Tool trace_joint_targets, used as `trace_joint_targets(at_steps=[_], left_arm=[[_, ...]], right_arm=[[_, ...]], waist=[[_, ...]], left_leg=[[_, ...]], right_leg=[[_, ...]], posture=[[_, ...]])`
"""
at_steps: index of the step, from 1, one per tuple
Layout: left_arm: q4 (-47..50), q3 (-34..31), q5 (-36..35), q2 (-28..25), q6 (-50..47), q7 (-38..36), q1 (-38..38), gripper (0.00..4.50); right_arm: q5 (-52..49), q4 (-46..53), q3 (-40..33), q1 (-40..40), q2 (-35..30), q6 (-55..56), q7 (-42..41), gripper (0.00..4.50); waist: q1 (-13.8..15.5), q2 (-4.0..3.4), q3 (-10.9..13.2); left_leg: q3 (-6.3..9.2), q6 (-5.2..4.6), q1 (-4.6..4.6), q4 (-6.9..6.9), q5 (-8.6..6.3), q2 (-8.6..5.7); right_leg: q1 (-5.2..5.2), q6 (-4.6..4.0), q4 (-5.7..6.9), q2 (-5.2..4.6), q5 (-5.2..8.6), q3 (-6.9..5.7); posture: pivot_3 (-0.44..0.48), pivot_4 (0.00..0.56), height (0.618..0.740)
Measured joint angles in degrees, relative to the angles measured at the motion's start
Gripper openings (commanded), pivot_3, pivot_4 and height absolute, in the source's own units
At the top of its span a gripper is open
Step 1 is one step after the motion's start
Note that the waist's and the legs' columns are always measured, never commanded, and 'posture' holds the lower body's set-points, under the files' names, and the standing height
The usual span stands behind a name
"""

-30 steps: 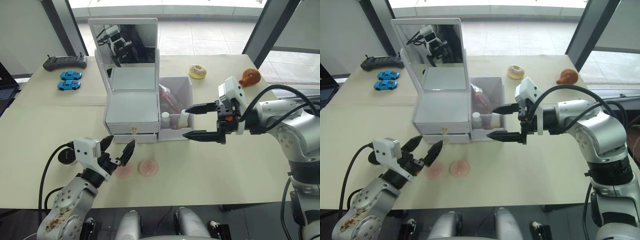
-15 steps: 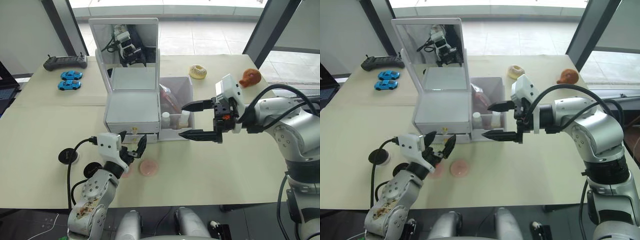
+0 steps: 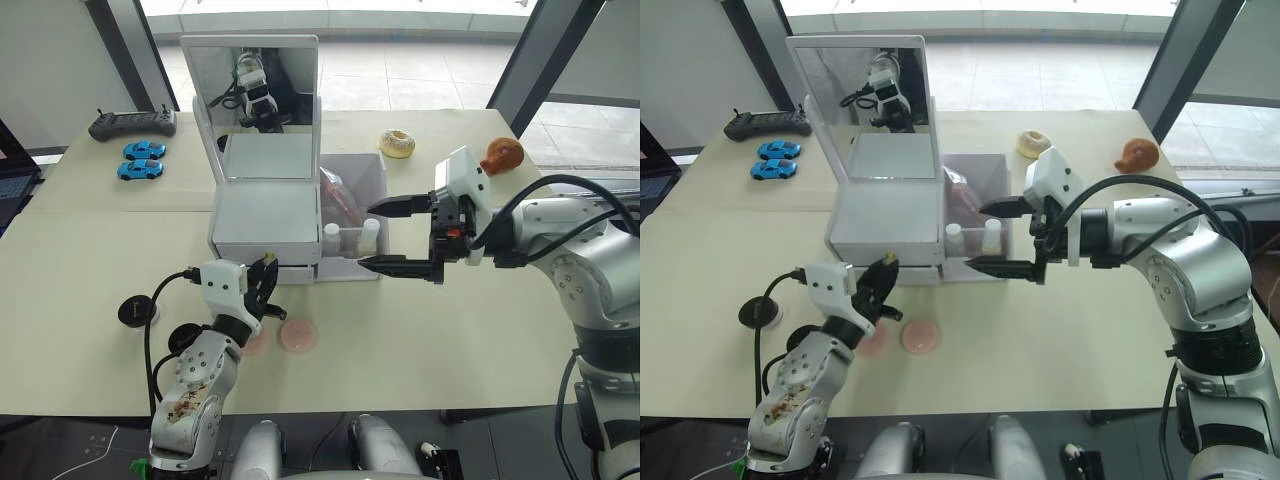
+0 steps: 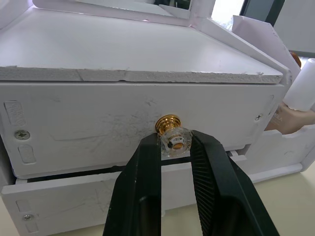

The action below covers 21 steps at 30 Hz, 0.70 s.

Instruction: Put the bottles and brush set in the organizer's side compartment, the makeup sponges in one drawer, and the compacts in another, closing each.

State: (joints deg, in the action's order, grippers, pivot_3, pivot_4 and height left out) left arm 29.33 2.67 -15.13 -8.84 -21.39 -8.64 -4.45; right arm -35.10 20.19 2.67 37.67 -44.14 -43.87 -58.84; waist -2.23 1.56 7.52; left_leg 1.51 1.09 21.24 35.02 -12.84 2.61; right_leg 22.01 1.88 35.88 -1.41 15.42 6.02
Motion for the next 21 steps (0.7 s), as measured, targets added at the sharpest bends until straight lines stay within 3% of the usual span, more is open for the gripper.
trace_joint_targets(at_steps=[14,21], left_arm=[[-1.60,-2.54,-1.19,-3.33,0.24,-4.47,0.92,0.55],[2.83,-6.41,-4.43,-4.97,-0.10,-6.07,-4.65,0.55]], right_arm=[[0.16,0.00,-0.17,-0.26,2.29,2.14,2.32,4.50],[-0.01,0.05,-0.16,-1.00,2.94,2.13,2.65,4.50]], waist=[[-0.18,-0.01,0.00],[-0.76,-0.01,0.01]], left_leg=[[0.02,-0.01,-0.04,0.04,0.01,0.02],[-0.02,-0.02,-0.06,-0.06,0.00,0.13]], right_leg=[[0.01,0.06,0.07,0.03,-0.04,0.00],[0.06,0.05,0.08,0.14,-0.03,0.08]], posture=[[0.000,0.150,0.740],[0.000,0.150,0.740]])
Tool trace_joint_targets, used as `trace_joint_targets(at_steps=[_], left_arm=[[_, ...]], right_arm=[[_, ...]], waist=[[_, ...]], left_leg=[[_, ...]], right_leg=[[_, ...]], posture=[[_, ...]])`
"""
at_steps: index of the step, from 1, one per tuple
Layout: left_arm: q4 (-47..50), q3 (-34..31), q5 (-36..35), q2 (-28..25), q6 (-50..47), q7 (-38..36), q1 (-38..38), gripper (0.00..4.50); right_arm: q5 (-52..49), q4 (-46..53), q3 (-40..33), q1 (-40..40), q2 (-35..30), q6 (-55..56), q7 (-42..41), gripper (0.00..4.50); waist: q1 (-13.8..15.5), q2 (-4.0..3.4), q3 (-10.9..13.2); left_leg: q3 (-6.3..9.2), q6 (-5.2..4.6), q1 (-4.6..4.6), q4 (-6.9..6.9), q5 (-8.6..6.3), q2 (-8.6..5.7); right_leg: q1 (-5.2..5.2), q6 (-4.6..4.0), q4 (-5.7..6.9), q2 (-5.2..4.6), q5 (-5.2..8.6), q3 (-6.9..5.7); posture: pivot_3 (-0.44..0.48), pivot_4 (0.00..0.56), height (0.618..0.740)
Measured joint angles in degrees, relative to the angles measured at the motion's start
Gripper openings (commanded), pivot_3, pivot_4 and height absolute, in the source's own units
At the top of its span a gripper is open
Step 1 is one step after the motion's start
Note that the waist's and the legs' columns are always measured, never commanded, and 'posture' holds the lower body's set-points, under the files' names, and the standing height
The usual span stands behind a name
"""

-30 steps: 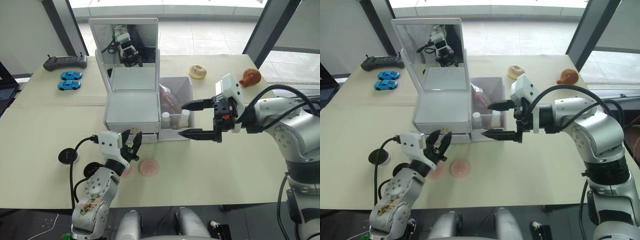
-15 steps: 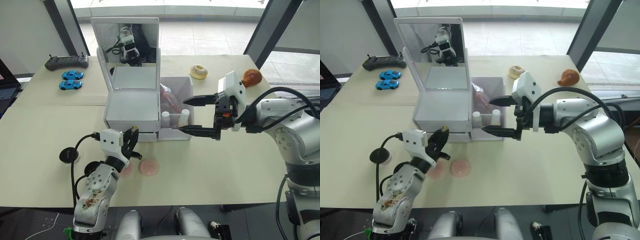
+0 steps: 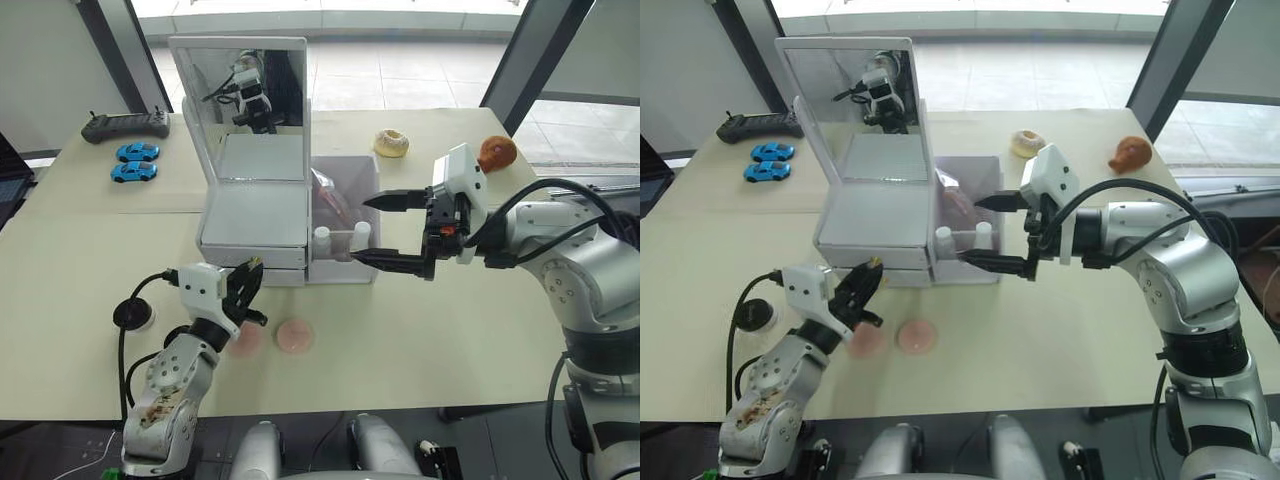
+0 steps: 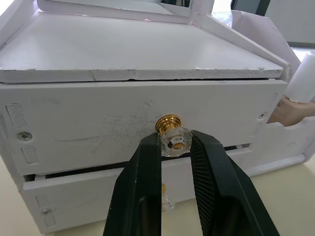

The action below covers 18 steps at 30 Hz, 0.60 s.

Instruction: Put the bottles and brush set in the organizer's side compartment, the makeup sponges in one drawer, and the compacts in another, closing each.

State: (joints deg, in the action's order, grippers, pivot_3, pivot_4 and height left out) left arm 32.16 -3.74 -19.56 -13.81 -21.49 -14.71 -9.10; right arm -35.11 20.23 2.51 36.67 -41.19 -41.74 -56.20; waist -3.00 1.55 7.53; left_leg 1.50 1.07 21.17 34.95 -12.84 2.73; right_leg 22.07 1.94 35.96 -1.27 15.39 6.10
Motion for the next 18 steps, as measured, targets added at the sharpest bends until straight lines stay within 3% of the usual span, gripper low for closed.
trace_joint_targets(at_steps=[18], left_arm=[[16.39,-3.40,-3.48,-1.91,-0.06,-2.34,-23.27,0.55]], right_arm=[[0.57,-2.70,1.59,0.15,3.58,2.18,-2.00,4.50]], waist=[[-0.92,0.00,0.02]], left_leg=[[-0.05,-0.06,-0.03,-0.10,-0.04,0.05]], right_leg=[[0.06,0.08,-0.05,0.01,0.24,0.02]], posture=[[0.000,0.150,0.740]])
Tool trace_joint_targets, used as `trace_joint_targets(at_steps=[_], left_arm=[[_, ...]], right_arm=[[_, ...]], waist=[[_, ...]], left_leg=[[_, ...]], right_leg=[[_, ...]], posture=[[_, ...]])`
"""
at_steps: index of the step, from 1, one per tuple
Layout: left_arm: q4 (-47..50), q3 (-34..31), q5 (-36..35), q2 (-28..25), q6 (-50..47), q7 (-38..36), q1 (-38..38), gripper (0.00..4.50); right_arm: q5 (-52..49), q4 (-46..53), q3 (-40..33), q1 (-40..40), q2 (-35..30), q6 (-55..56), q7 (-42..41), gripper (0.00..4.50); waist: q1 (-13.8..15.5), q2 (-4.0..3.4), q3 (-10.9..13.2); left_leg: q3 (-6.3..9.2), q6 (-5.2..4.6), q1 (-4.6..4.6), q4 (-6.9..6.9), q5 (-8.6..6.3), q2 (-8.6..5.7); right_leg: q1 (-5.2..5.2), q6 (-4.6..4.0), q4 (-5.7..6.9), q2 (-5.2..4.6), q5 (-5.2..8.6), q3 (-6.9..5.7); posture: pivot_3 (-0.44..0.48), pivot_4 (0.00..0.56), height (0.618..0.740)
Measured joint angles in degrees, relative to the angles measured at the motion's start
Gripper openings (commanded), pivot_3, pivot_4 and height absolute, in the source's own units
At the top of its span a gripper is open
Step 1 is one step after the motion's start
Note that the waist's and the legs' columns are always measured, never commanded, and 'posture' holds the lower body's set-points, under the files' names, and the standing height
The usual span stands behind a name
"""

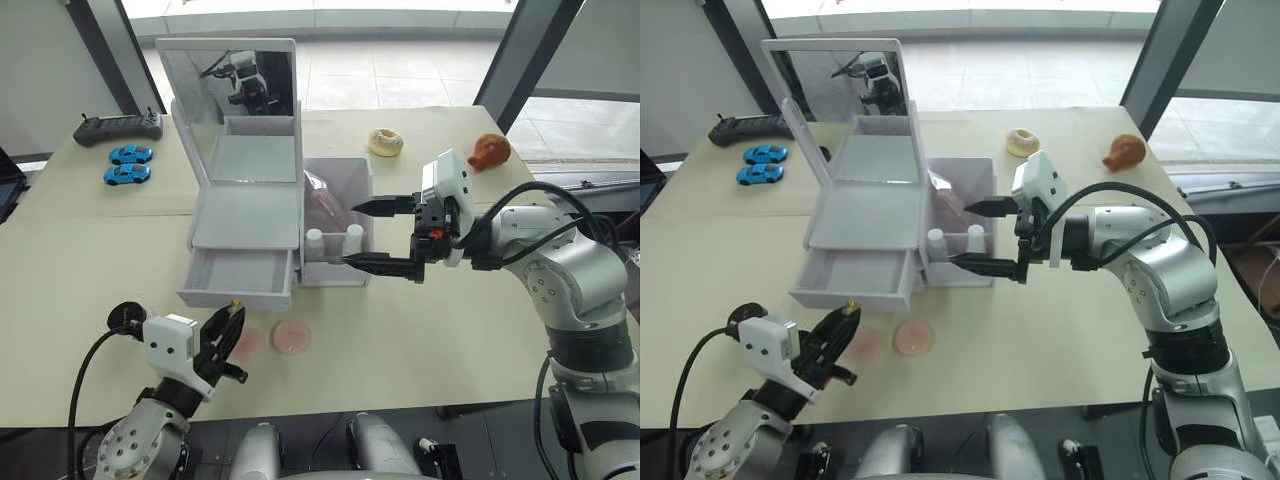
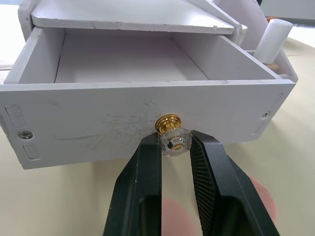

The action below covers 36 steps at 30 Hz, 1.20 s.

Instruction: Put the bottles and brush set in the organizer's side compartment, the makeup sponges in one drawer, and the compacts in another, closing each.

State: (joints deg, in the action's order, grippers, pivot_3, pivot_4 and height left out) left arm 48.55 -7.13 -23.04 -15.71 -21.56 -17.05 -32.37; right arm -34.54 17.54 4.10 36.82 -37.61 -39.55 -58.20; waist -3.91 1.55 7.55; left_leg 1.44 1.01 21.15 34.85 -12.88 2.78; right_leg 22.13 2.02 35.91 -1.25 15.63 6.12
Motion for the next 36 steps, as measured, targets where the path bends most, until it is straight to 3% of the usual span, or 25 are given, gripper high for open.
trace_joint_targets(at_steps=[10,17,22,25,29,36], left_arm=[[1.54,-2.01,-5.69,-2.98,-1.00,-2.93,-3.84,0.55],[1.75,-4.50,-13.41,-6.69,-2.53,-6.99,-5.49,2.78],[1.72,-12.77,-21.51,-11.27,-2.58,-11.19,-6.82,4.37],[0.07,-20.01,-25.73,-15.84,-2.51,-16.07,-8.51,4.47],[-9.76,-29.92,-26.11,-22.13,-2.05,-23.49,-7.14,4.47],[-38.50,-35.63,-20.70,-36.95,0.61,-33.96,10.60,4.47]], right_arm=[[0.08,-0.06,0.93,-0.12,2.03,0.12,-0.04,4.50],[0.25,-0.06,0.92,-0.14,2.09,0.16,0.04,4.50],[0.24,-0.24,0.90,-0.13,2.08,0.38,-0.51,4.50],[0.04,-0.86,0.68,-0.13,1.85,0.45,-1.41,4.50],[-0.56,-2.43,-0.94,-0.52,-0.62,0.46,-3.50,4.50],[-0.36,-3.99,-6.73,-8.93,-9.92,1.07,-6.99,4.50]], waist=[[0.25,-0.01,0.01],[0.32,-0.02,0.02],[0.42,-0.03,0.03],[0.47,-0.04,0.04],[0.85,-0.06,0.06],[1.64,0.06,0.09]], left_leg=[[0.00,0.00,0.00,0.03,-0.01,-0.01],[0.00,0.00,0.00,0.03,-0.01,0.00],[-0.02,0.00,0.00,0.04,-0.01,0.01],[-0.02,0.00,-0.02,0.03,0.00,0.01],[-0.01,0.00,-0.03,0.04,-0.01,0.01],[-0.06,0.01,-0.01,0.00,-0.01,0.00]], right_leg=[[0.00,0.14,-0.02,-0.03,0.12,-0.02],[0.01,0.10,-0.02,-0.04,0.15,-0.04],[0.01,-0.07,-0.01,-0.06,0.26,-0.05],[0.01,-0.31,0.00,-0.07,0.39,-0.07],[0.03,-0.39,-0.01,-0.07,0.45,-0.11],[0.04,-0.55,-0.08,-0.25,0.54,-0.37]], posture=[[0.000,0.150,0.740],[0.000,0.150,0.740],[0.000,0.150,0.740],[0.000,0.150,0.740],[0.000,0.150,0.740],[0.000,0.150,0.740]])
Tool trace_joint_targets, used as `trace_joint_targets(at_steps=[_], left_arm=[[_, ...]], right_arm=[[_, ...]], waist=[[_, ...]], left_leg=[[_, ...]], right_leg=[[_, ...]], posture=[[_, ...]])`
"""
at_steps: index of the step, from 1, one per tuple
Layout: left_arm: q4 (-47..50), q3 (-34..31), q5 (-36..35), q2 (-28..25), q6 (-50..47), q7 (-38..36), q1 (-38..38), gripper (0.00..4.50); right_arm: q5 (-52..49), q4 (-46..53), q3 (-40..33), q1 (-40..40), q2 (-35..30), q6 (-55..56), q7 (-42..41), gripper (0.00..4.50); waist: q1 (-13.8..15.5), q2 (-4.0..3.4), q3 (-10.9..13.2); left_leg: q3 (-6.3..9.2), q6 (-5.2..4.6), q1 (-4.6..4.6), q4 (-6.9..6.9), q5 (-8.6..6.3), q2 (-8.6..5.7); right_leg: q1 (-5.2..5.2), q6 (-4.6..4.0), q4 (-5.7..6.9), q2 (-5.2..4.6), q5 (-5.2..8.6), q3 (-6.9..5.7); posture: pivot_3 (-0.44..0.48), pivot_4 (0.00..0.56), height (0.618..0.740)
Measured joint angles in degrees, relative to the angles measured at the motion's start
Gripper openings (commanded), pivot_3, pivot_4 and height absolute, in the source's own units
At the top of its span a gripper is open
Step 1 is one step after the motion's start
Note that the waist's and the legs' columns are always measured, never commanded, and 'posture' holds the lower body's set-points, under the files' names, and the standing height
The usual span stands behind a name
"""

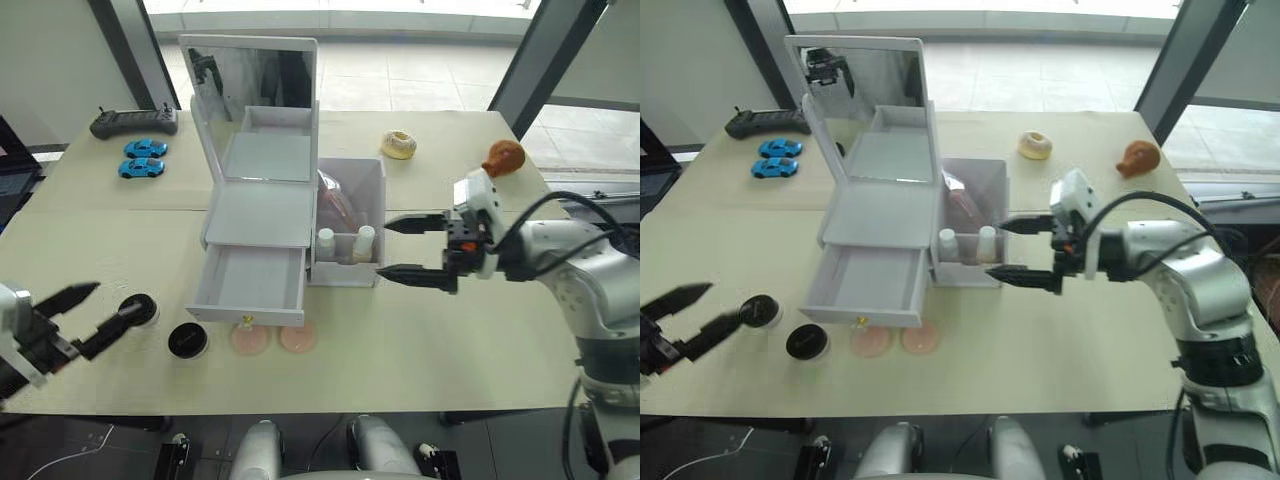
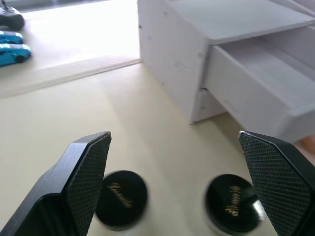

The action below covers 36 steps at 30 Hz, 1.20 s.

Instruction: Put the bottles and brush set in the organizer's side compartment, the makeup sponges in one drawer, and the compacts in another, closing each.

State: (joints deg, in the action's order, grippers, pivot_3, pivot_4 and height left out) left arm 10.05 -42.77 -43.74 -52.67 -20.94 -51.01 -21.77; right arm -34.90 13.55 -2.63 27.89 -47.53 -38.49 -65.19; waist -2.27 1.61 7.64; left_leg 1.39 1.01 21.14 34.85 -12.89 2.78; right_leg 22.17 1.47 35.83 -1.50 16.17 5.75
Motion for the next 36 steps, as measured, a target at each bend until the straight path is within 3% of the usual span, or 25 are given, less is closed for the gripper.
trace_joint_targets(at_steps=[5,10,14,20,23,27,34,36], left_arm=[[-19.01,3.97,5.25,-6.20,2.77,-5.68,14.99,4.47],[-34.79,11.14,11.96,-7.28,7.61,-9.97,27.05,4.47],[-37.40,14.48,14.07,-7.93,7.89,-12.65,32.21,4.47],[-33.60,14.72,13.75,-7.90,4.47,-14.21,33.03,4.47],[-27.42,11.13,11.92,-7.74,1.93,-14.85,27.70,4.47],[-16.90,4.96,10.29,-5.20,-1.45,-15.88,15.19,4.47],[8.70,-1.46,9.08,7.16,-3.43,-14.58,-6.85,4.47],[13.00,-1.55,8.92,9.30,-2.67,-14.58,-9.65,4.47]], right_arm=[[1.02,-1.76,-7.18,-8.04,-3.59,2.60,0.23,4.50],[-0.72,-6.27,-14.92,-15.21,-7.08,-0.48,0.40,4.50],[-0.70,-8.63,-19.31,-16.38,-8.51,-0.37,0.53,4.50],[-0.97,-8.55,-18.56,-14.29,-8.50,0.53,0.83,4.50],[-2.59,-6.04,-14.47,-8.40,-8.71,-1.12,-0.91,4.50],[-5.47,-2.30,-8.39,-1.55,-9.20,-3.91,-4.68,4.50],[-8.67,0.53,0.62,6.91,-9.51,-6.99,-13.11,4.50],[-8.85,0.37,1.69,8.51,-9.47,-7.15,-14.37,4.50]], waist=[[-0.33,0.02,-0.02],[-0.20,-0.10,-0.02],[-0.44,-0.02,-0.06],[-0.63,-0.12,-0.02],[-1.18,-0.18,0.00],[-1.51,-0.26,0.03],[-0.56,-0.11,-0.01],[-0.10,-0.07,-0.02]], left_leg=[[0.02,0.00,-0.06,-0.08,0.00,0.06],[0.02,0.00,-0.03,-0.09,0.00,0.05],[0.02,0.00,-0.05,-0.10,0.00,0.08],[0.02,-0.01,-0.04,-0.10,0.00,0.10],[0.02,-0.01,-0.05,-0.12,0.00,0.14],[0.06,-0.01,-0.06,-0.15,0.00,0.18],[-0.04,0.00,-0.02,-0.06,-0.01,0.14],[-0.01,0.00,-0.03,-0.06,-0.01,0.14]], right_leg=[[0.02,0.20,0.13,0.07,-0.12,-0.06],[0.05,0.35,0.20,0.07,-0.23,-0.06],[0.03,0.37,0.22,0.08,-0.23,-0.06],[0.05,0.40,0.28,0.10,-0.23,-0.03],[0.05,0.41,0.29,0.09,-0.23,-0.02],[0.04,0.31,0.30,0.07,-0.25,-0.08],[-0.01,0.06,0.17,-0.20,-0.38,-0.13],[0.01,-0.07,0.16,-0.18,-0.30,-0.21]], posture=[[0.000,0.150,0.740],[0.000,0.150,0.740],[0.000,0.150,0.740],[0.000,0.150,0.740],[0.000,0.150,0.740],[0.000,0.150,0.740],[0.000,0.150,0.740],[0.000,0.150,0.740]])
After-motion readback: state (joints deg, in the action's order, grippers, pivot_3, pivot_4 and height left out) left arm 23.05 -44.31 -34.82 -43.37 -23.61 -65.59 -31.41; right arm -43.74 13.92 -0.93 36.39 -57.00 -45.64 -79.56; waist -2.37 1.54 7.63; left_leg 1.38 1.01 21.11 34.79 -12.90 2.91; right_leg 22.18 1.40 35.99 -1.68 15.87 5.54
